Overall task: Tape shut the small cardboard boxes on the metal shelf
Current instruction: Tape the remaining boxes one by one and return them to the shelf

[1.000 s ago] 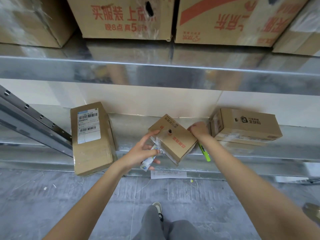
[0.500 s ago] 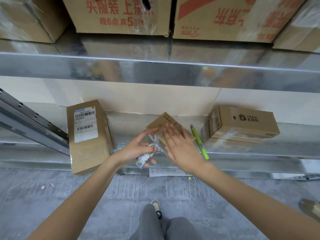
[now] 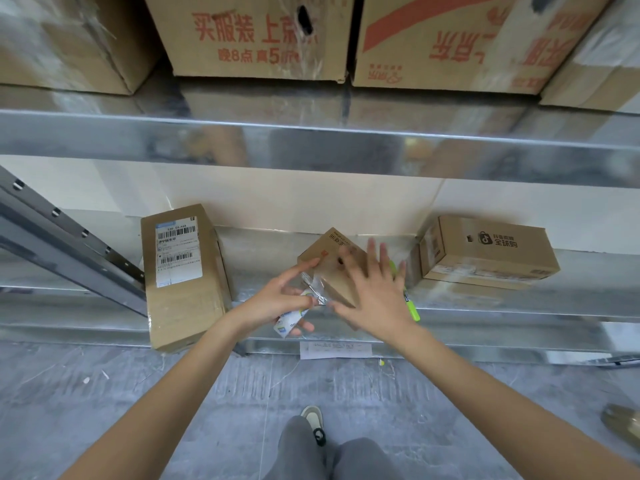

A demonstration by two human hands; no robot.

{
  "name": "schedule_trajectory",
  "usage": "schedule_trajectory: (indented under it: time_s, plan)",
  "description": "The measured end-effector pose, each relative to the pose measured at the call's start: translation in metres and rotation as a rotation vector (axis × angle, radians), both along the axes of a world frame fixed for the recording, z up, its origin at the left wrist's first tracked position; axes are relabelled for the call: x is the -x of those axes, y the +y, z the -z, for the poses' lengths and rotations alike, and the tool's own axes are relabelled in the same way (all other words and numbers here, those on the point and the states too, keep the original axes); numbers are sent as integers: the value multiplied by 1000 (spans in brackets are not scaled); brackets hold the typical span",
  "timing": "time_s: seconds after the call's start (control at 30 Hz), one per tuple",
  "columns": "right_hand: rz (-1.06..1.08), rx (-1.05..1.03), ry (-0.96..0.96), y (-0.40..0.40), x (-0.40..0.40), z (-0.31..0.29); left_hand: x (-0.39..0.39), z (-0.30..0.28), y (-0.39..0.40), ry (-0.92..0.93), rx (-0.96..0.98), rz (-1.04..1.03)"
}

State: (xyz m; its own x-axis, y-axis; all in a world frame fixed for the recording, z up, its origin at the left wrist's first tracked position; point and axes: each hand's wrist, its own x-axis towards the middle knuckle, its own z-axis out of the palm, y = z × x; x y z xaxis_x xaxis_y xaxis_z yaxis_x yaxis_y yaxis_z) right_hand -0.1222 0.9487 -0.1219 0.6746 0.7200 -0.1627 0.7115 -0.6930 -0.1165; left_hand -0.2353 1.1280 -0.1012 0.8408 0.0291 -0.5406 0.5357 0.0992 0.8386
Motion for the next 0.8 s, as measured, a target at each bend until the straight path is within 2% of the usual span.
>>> schedule_trajectory:
  time_s: [0.07, 0.13, 0.23, 0.33, 0.37, 0.4, 0.47, 0.5, 0.57, 0.67, 0.8]
  plan:
    - [130, -59, 114, 1, -9, -5, 1, -2, -2, -41, -57, -21]
    - [197, -179, 154, 4, -10, -11, 5, -4, -3, -142, -222, -57]
    - [362, -482, 319, 9, -6, -16, 12, -9, -4, -338, -500, -132]
    - [491, -854, 645, 15, 4, -18, 14, -10, -10, -562, -813, -278]
    - [538, -962, 760, 16, 9, -16, 12, -9, -13, -598, -796, -392]
    - [592, -1027, 866, 18, 13, -14, 7, -11, -17, -611, -688, -518]
    - [695, -1022, 1016, 19, 21, -5, -7, -11, -20, -570, -520, -708]
    - [733, -1002, 1056, 18, 25, 0, -16, -9, -21, -542, -532, -758]
    - [812, -1003, 1123, 17, 29, 10, -35, -3, -22, -455, -546, -776]
    - [932, -1045, 1188, 15, 32, 16, -54, 6, -30, -330, -380, -752]
    - [1031, -1113, 1212, 11, 27, 23, -56, 11, -38, -325, -569, -594]
